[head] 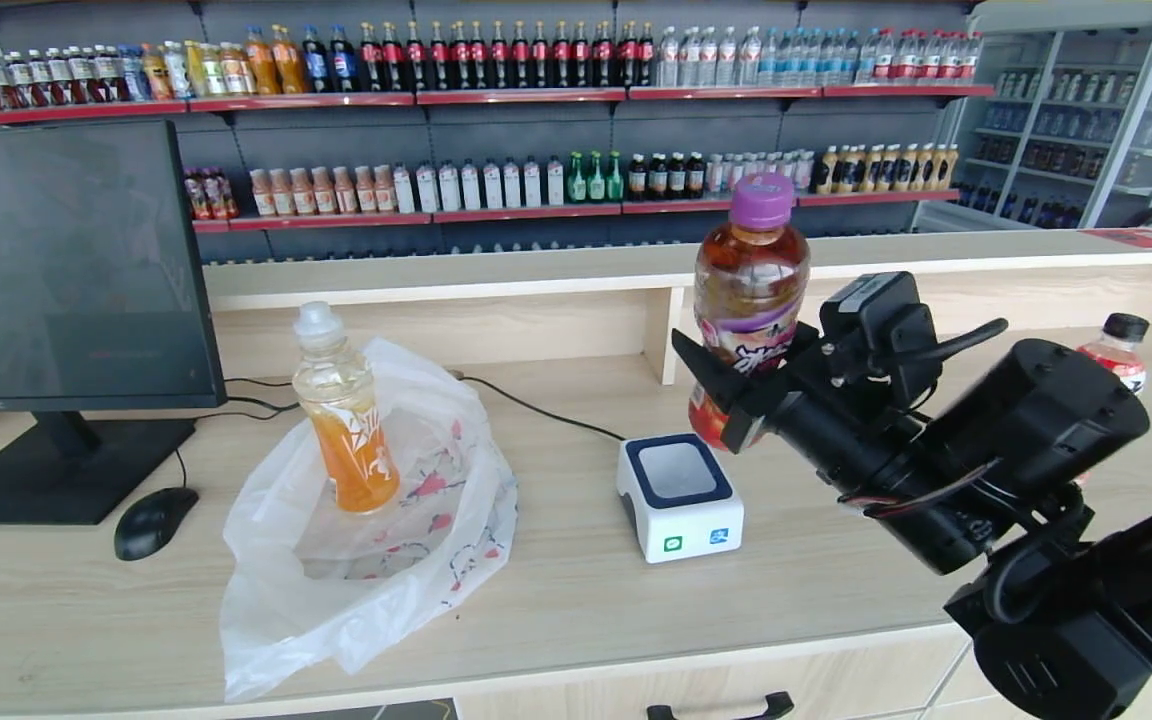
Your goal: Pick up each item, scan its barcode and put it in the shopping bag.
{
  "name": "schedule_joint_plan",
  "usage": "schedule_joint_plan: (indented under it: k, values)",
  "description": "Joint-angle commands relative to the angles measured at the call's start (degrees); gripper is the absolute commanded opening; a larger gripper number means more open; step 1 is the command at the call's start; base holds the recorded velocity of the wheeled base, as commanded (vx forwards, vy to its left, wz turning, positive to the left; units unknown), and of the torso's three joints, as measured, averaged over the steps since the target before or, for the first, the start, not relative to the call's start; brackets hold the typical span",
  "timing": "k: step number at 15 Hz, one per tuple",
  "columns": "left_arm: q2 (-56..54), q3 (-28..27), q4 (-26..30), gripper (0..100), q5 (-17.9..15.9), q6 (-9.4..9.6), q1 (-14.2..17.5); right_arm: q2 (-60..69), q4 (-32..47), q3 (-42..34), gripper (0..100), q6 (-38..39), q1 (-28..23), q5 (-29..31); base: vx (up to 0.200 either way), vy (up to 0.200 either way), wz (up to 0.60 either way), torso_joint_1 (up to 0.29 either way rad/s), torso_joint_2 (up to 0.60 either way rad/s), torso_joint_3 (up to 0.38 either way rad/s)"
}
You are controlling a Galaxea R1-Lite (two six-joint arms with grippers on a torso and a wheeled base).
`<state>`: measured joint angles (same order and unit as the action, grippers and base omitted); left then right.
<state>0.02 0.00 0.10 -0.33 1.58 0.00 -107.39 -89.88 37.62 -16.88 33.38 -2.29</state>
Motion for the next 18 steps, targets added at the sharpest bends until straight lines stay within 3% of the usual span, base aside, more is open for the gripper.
schedule_joint_plan:
  k: [1,3,9,12,15,18]
  values:
    - [0.0,0.0,0.0,100,0.0,0.0,0.0,2.5,-0.1,-0.8,0,3.4,0.1,3.2,0.0,0.0,0.0,0.0,0.0,0.0]
    - [0.0,0.0,0.0,100,0.0,0.0,0.0,3.2,-0.1,-2.9,0,8.2,-0.8,7.1,0.0,0.0,0.0,0.0,0.0,0.0]
    - [0.0,0.0,0.0,100,0.0,0.0,-0.1,4.2,-0.1,-7.7,0,11.9,-6.8,7.5,0.0,0.0,0.0,0.0,0.0,0.0]
    - [0.0,0.0,0.0,100,0.0,0.09,-0.1,4.4,-0.1,-6.2,0,12.7,-7.0,7.5,-0.2,0.0,0.0,0.01,0.01,0.001]
    - [0.0,0.0,0.0,100,0.0,0.0,-0.1,4.6,-0.1,-6.2,0,14.1,-6.6,7.5,0.0,0.0,0.0,0.0,0.0,0.0]
    - [0.0,0.0,0.0,100,0.1,-0.18,0.0,5.6,-0.1,-6.2,0,15.0,-6.7,7.5,0.0,0.2,0.0,0.007,0.0,0.004]
